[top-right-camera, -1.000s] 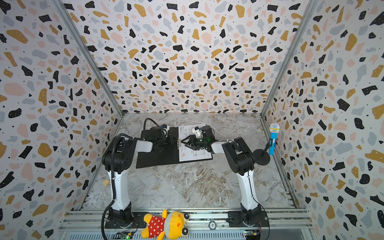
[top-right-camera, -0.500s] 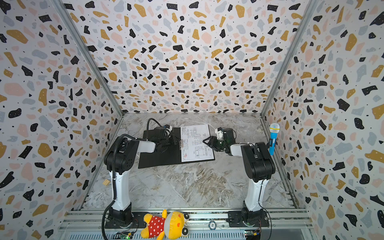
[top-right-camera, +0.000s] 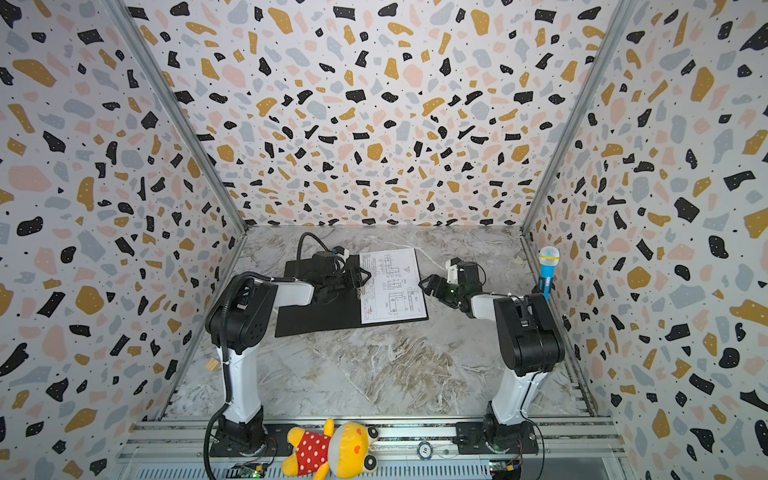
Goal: Put the files into the folder
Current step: 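Lift the right gripper off the clip and draw it back from the folder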
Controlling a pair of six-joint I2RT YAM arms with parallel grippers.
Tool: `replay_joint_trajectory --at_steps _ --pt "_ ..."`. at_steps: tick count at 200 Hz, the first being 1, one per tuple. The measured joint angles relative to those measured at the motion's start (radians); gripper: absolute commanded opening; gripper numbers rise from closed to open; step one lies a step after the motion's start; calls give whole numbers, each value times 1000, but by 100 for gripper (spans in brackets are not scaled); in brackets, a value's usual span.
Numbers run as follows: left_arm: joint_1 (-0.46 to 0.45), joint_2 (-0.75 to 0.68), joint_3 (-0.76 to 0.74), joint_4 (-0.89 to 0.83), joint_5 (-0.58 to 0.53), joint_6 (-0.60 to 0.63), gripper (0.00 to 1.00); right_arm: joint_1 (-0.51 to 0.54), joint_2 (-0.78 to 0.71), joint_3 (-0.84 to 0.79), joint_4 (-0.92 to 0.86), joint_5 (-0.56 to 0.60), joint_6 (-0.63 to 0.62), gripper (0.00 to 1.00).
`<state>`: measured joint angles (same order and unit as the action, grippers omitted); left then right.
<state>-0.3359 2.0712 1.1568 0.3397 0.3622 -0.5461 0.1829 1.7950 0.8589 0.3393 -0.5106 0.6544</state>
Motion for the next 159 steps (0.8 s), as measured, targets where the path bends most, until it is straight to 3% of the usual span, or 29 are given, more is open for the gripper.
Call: replay_joint_trajectory --at_steps 13,71,159 --pt "0 -18 -3 -27 -33 13 100 0 0 -2 0 9 -3 89" --pt "4 -80 -36 -121 -158 46 100 0 11 -5 13 1 -3 89" --pt "5 -81 -36 -123 -162 29 100 43 54 15 33 -55 8 87"
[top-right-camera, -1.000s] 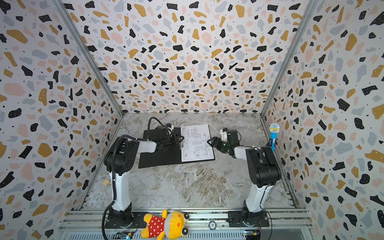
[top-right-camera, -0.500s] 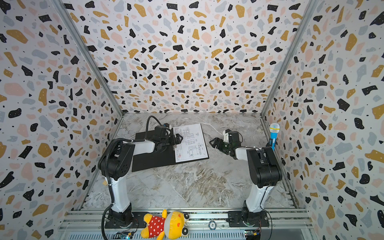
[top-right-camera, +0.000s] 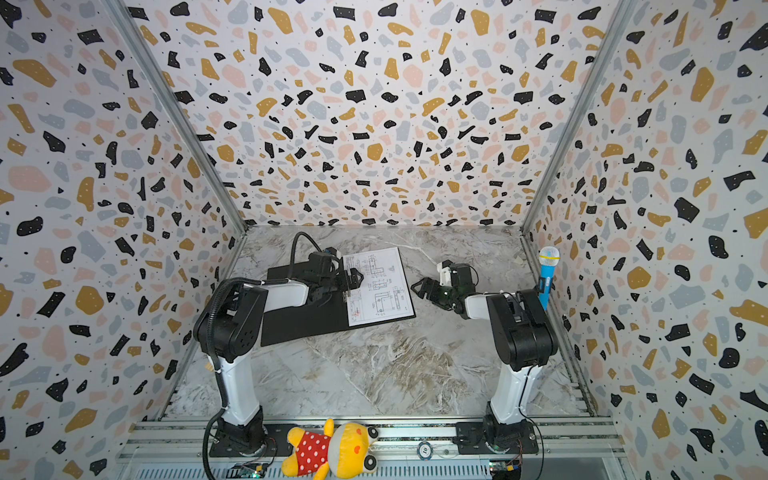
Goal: Put the files into the folder
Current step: 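Lift the right gripper off the clip and draw it back from the folder, then grasp the edge of the black folder cover with the left gripper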
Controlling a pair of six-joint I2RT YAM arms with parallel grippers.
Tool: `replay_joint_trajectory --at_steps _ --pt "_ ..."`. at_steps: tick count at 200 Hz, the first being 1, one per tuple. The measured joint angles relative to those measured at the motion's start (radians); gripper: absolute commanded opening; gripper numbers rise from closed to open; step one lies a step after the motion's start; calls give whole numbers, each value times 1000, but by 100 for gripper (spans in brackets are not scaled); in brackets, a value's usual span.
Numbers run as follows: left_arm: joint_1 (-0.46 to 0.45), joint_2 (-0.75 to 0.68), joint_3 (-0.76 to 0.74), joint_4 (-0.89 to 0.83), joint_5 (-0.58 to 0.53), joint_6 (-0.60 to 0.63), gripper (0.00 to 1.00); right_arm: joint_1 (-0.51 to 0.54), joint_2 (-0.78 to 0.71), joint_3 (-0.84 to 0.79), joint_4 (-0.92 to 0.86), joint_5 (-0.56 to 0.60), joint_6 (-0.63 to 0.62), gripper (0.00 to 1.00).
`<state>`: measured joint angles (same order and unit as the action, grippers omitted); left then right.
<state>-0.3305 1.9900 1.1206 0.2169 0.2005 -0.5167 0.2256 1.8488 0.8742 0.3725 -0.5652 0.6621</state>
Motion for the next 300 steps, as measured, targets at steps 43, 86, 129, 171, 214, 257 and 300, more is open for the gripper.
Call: replay_joint_trajectory --at_steps 43,86,129,171,214,257,300 --pt "2 -16 -5 -16 2 -35 100 15 28 34 -8 -6 1 84" --pt "14 -76 -32 -74 11 -76 100 25 58 74 -18 -18 1 83" --pt "44 -142 -62 -98 10 -97 100 28 72 97 -33 -27 1 82" --pt "141 -245 -140 -145 -56 -76 100 28 95 123 -33 -46 1 81" --pt "301 -372 -242 -197 -174 -45 100 31 111 142 -34 -61 -1 81" --pt "388 -451 -311 -243 -329 -32 99 46 132 170 -39 -76 -3 81" --pt "410 -430 -324 -255 -395 -17 99 51 133 182 -66 -80 -13 81"
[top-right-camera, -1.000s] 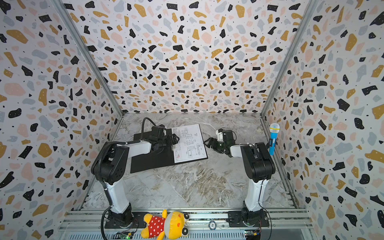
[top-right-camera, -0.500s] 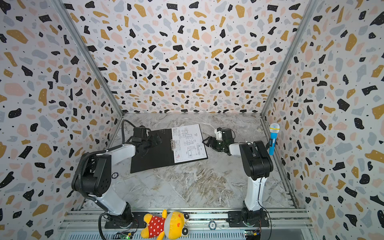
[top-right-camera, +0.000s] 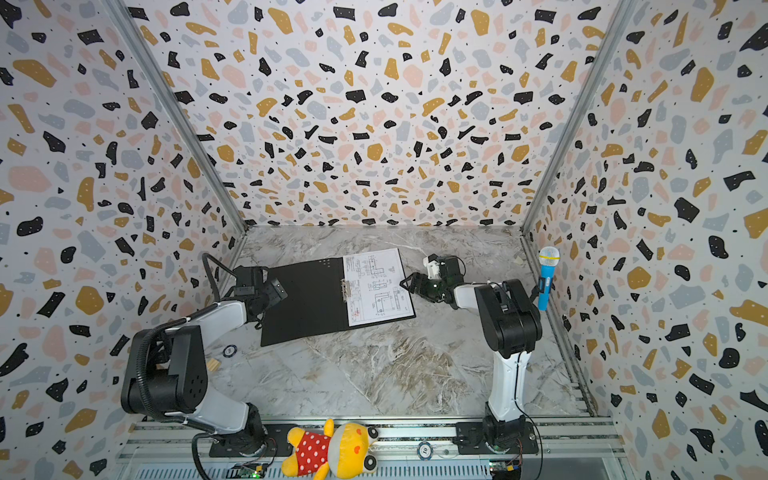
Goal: Put the files into the folder
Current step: 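Grasp the edge of the black folder cover with the left gripper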
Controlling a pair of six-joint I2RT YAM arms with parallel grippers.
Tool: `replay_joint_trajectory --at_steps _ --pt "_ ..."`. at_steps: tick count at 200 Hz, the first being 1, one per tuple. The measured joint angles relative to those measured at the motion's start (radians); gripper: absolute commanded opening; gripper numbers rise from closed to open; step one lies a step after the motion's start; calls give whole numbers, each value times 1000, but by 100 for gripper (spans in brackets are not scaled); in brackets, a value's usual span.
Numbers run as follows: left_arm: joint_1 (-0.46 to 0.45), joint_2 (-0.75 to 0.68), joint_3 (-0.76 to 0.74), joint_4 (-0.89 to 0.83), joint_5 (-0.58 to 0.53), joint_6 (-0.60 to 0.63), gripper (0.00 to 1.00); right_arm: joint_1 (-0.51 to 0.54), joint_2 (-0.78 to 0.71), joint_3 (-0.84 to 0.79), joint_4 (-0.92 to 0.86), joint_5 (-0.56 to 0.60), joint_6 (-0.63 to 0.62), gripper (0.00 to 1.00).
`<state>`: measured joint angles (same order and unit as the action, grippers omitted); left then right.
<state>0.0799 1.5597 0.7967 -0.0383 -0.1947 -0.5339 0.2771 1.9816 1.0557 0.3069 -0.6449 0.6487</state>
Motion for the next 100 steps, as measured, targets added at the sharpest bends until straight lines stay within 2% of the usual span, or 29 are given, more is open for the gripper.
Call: replay_joint_trajectory --at_steps 29,100 --pt "7 58 0 1 12 5 99 4 1 9 -14 0 -4 81" --pt "11 131 8 92 178 56 100 19 21 35 -30 -16 -15 81"
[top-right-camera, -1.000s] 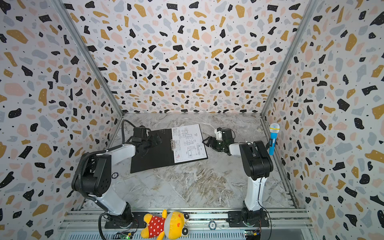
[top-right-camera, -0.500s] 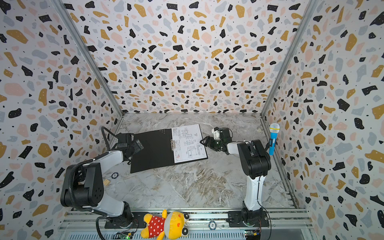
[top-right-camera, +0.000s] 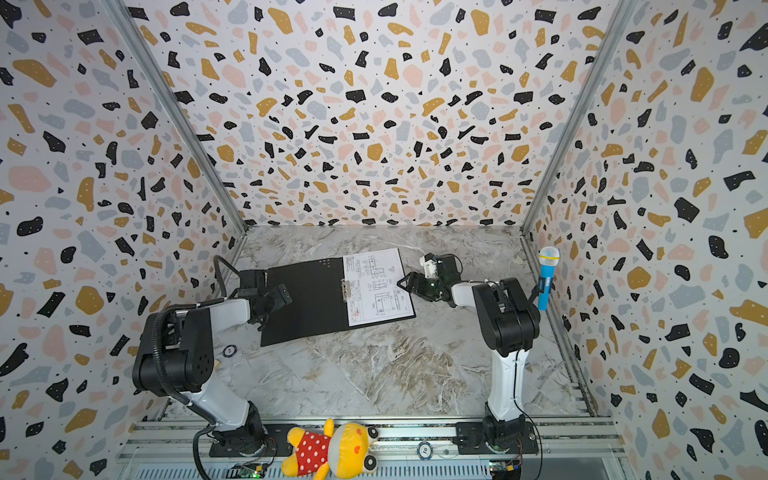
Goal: Put the files into the folder
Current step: 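Grasp the edge of the black folder cover with the left gripper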
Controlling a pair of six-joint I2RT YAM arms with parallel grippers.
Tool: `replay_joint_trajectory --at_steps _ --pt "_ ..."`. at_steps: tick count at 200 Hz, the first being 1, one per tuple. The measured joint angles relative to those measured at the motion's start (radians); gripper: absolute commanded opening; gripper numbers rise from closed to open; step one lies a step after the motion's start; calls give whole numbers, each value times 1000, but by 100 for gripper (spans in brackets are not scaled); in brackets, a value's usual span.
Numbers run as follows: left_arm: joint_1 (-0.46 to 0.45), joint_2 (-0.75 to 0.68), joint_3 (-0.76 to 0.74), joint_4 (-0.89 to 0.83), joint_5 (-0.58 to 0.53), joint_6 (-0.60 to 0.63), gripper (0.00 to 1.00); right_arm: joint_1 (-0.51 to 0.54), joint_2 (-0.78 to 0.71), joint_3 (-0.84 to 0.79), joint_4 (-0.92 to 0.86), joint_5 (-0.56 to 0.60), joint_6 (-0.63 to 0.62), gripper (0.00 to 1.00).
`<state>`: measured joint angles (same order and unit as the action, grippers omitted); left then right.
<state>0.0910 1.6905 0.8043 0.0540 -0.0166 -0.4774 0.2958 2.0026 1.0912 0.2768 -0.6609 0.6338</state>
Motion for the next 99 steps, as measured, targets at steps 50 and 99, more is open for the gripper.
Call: replay_joint_trajectory --at_steps 50,99 --pt "-3 23 6 73 86 14 100 -10 -1 -6 1 -2 -18 80" --pt "-94 69 58 82 93 18 100 -58 -63 -100 35 21 -23 80"
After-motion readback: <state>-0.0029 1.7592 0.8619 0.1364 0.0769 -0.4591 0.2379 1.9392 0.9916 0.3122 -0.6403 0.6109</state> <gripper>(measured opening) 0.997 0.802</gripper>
